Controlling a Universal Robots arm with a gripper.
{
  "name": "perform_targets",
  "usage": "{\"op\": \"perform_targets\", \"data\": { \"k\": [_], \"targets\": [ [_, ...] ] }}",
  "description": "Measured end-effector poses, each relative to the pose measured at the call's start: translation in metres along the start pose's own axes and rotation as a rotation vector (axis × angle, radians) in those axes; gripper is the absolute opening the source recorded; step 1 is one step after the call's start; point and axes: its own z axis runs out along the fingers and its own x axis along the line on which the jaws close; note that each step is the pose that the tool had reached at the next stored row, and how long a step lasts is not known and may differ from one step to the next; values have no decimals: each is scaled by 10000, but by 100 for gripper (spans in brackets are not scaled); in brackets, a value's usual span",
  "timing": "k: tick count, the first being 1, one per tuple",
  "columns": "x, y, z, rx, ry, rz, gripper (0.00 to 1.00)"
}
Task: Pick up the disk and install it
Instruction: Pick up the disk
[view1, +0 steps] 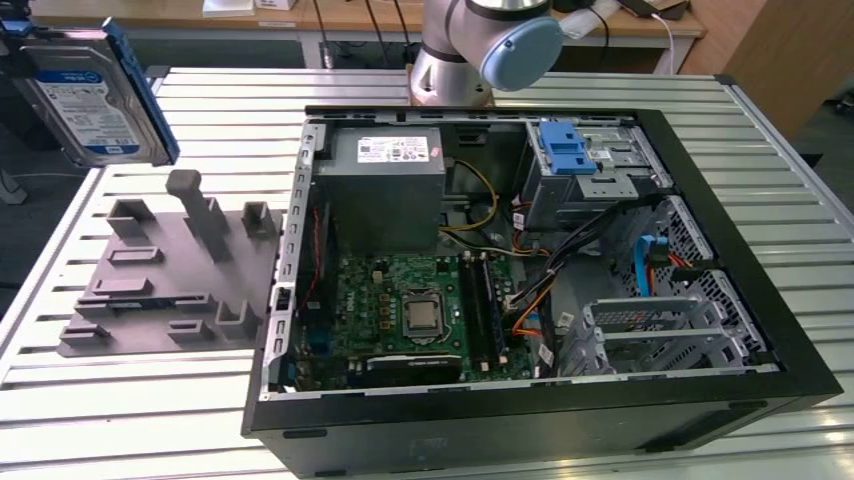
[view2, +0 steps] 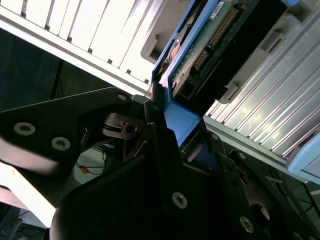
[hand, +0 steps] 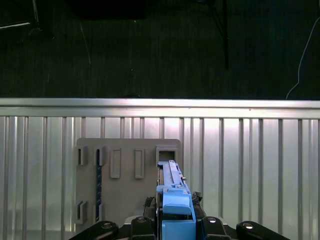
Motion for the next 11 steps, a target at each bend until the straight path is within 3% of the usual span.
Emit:
{"op": "perform_targets", "data": {
  "k": [11],
  "targets": [
    [1,1,-153,1,0,0,36]
  ]
}}
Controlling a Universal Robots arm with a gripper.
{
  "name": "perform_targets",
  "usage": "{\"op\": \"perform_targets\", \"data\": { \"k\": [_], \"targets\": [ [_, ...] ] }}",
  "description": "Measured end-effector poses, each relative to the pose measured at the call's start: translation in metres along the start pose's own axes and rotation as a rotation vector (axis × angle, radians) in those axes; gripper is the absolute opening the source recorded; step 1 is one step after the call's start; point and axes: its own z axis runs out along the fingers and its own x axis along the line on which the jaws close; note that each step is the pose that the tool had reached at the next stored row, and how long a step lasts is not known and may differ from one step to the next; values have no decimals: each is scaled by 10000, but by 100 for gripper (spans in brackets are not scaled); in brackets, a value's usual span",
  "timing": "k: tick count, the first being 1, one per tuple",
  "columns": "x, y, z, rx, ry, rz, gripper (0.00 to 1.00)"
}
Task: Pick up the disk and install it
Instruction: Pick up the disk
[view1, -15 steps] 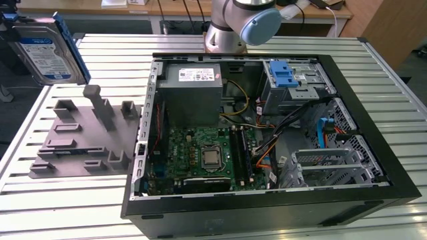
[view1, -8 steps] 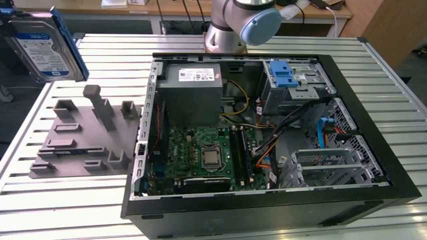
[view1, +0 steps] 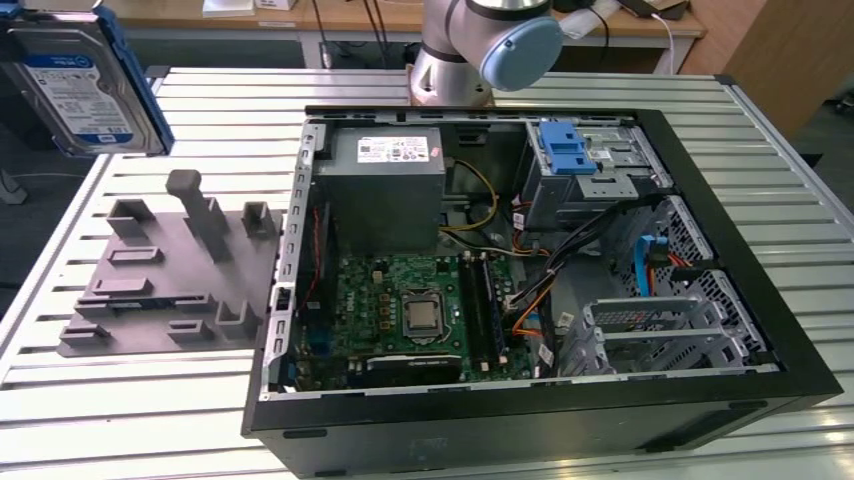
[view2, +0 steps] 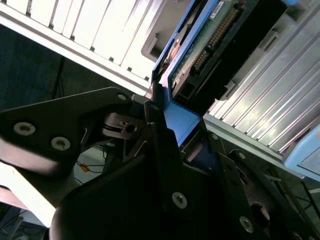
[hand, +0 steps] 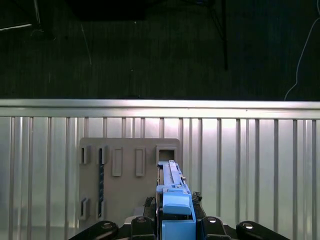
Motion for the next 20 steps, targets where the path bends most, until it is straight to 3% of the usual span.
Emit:
{"op": "perform_targets", "data": {
  "k": [20],
  "targets": [
    [2,2,-318,0,1,0,36]
  ]
}}
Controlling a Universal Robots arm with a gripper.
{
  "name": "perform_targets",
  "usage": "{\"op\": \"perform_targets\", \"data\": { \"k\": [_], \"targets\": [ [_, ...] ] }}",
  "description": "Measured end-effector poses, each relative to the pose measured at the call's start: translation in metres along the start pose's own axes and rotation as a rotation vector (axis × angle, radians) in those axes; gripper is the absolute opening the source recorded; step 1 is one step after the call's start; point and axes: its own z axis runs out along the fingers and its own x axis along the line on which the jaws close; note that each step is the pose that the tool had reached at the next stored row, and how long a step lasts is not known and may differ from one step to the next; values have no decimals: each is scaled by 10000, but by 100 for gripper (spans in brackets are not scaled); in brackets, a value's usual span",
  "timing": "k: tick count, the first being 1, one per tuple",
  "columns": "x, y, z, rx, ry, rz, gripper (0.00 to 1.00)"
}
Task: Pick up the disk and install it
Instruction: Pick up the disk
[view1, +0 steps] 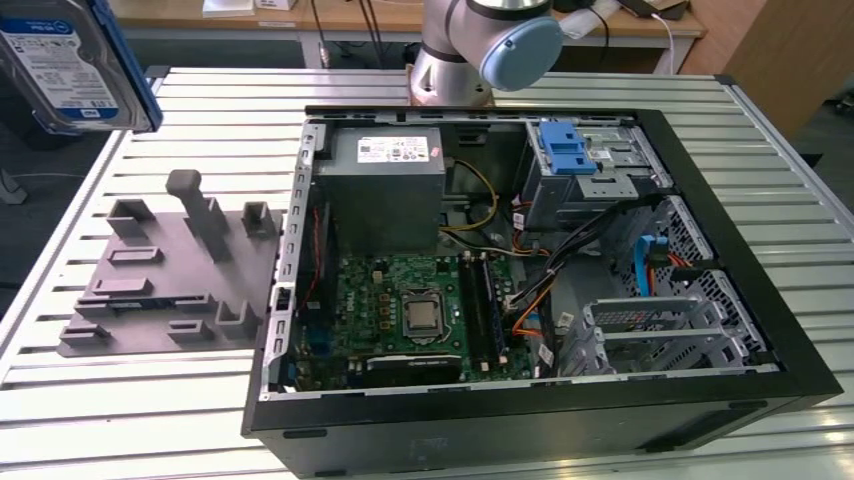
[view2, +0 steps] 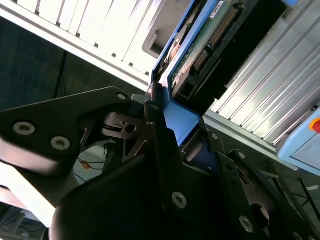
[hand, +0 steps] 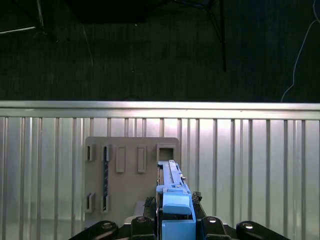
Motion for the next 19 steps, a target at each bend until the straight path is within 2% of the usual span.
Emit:
{"op": "perform_targets", "data": {
  "k": [19],
  "targets": [
    [2,2,-261,1,0,0,36]
  ]
}}
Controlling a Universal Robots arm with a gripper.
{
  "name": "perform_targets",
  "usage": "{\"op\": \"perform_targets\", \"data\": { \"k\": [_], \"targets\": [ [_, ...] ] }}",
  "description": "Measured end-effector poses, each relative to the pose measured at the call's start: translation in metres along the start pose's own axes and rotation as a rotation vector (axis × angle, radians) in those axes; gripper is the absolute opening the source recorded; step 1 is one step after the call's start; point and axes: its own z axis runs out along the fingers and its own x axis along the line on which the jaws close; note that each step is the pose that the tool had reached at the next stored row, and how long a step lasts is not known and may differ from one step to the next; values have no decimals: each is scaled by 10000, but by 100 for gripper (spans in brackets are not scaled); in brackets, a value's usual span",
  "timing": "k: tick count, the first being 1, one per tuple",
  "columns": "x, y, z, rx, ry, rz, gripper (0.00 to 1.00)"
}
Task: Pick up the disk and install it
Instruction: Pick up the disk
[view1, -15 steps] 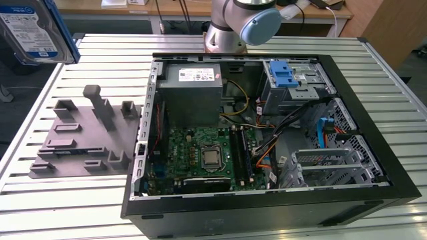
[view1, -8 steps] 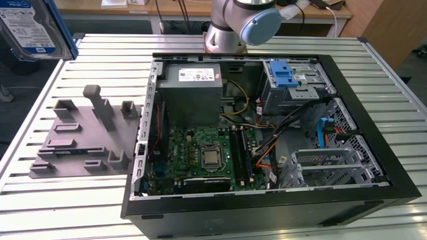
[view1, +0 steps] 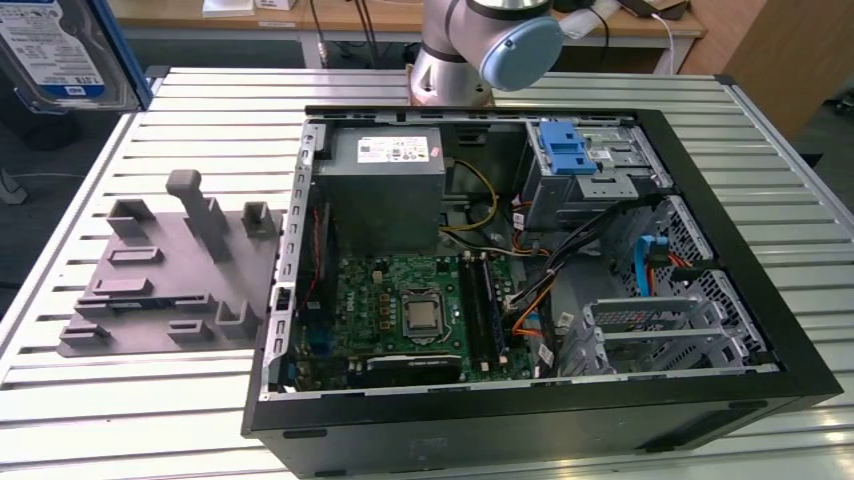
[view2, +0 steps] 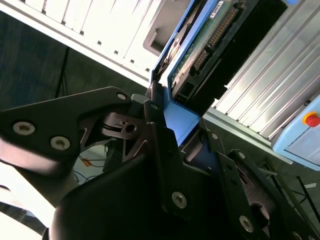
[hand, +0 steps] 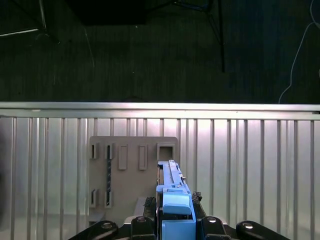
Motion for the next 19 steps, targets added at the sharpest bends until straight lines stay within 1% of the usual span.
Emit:
{"op": "perform_targets", "data": {
  "k": [5,7,19],
  "targets": [
    [0,0,-77,-2,0,0,36],
    [1,0,-98,-2,0,0,36],
    [0,-4,-98,0,0,-3,36]
  ]
}}
